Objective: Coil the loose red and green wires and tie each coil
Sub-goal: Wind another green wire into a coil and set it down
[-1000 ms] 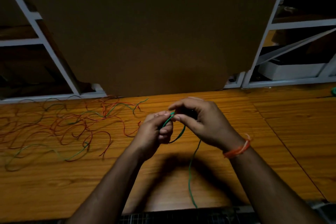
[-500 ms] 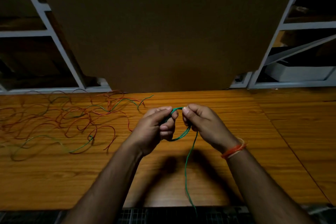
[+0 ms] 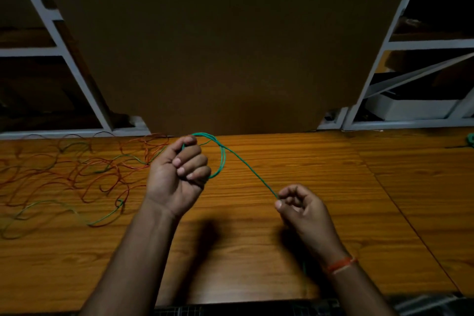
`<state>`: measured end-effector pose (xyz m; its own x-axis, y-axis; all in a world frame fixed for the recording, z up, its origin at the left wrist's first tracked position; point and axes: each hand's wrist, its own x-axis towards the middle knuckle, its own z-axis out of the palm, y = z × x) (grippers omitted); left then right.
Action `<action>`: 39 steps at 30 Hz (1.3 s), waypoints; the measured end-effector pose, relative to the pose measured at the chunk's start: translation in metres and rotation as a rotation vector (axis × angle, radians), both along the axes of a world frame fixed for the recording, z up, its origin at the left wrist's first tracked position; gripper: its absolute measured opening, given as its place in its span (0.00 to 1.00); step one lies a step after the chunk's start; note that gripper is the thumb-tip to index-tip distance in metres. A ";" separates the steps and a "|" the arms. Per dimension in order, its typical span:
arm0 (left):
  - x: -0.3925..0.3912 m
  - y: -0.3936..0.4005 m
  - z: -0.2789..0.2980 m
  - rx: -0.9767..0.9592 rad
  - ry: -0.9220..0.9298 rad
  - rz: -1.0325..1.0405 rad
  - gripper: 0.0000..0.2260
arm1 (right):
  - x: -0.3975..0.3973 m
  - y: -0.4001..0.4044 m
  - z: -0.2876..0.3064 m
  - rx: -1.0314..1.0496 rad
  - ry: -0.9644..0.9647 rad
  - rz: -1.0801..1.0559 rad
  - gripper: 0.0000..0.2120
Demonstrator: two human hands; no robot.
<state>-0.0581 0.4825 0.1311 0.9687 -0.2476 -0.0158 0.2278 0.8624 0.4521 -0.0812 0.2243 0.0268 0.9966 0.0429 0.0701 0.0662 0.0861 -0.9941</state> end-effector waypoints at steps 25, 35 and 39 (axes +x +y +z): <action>-0.041 -0.033 -0.029 0.668 -0.138 -0.025 0.15 | 0.024 0.046 0.121 -0.515 -0.537 0.315 0.11; -0.041 -0.018 -0.028 0.301 -0.083 -0.147 0.14 | 0.010 0.063 0.055 -0.400 -0.384 0.214 0.15; -0.040 -0.022 -0.030 0.313 -0.057 -0.200 0.15 | 0.002 0.074 0.046 -0.153 -0.178 0.178 0.19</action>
